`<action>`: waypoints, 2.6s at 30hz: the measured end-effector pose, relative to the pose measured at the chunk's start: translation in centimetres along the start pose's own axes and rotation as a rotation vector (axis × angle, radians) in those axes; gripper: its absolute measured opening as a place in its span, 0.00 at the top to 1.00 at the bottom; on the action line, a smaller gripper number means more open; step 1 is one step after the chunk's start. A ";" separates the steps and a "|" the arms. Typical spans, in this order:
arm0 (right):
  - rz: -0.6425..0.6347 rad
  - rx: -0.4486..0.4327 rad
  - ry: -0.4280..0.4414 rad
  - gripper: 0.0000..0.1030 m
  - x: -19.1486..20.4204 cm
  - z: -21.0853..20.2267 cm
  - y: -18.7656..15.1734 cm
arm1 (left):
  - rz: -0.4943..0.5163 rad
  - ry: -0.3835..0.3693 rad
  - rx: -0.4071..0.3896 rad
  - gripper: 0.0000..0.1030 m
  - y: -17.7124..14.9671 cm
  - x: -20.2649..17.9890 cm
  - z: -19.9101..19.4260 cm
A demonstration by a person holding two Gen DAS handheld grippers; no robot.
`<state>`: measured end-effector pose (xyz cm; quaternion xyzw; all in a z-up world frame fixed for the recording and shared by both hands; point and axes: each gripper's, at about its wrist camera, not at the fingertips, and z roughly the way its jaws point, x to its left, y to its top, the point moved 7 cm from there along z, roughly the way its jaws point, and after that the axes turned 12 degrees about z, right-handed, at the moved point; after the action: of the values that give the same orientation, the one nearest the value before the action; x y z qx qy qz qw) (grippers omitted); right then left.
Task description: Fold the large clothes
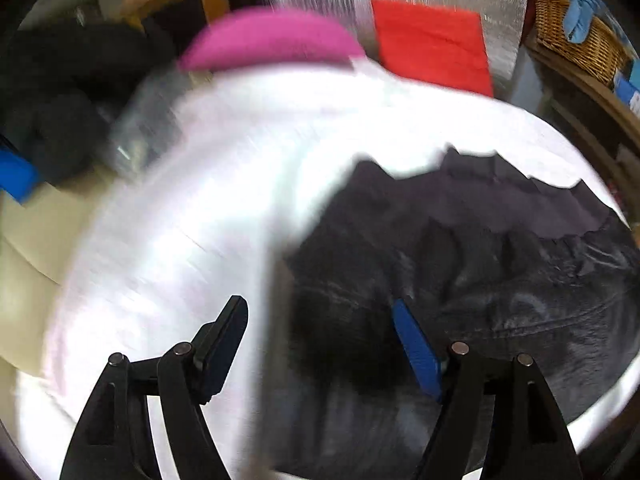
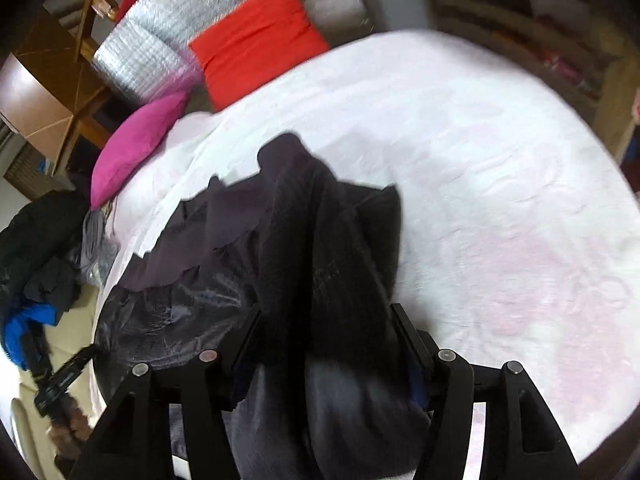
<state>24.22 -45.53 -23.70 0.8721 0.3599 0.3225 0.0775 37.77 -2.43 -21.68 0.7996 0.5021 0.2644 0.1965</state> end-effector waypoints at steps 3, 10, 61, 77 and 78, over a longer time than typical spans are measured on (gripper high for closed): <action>-0.002 -0.131 -0.008 0.38 0.1 -2.4 0.2 | 0.012 0.087 -0.075 0.24 -0.2 0.7 -2.8; -0.179 -0.299 0.097 0.38 5.5 -6.2 -2.7 | 0.043 0.144 -0.163 0.24 -0.7 2.2 -6.0; -0.335 0.047 -0.011 0.38 12.3 7.4 -4.8 | 0.041 0.140 -0.033 0.24 -2.1 0.7 2.1; -0.354 0.035 0.108 0.38 14.4 5.3 -6.1 | 0.054 0.147 -0.024 0.24 -2.3 0.2 2.5; -0.363 0.050 0.109 0.38 14.7 5.7 -6.4 | 0.056 0.148 -0.024 0.24 -2.3 0.1 2.5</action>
<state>31.92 -30.36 -23.01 0.7758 0.5227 0.3409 0.0928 37.76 -1.46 -24.96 0.7892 0.4894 0.3344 0.1608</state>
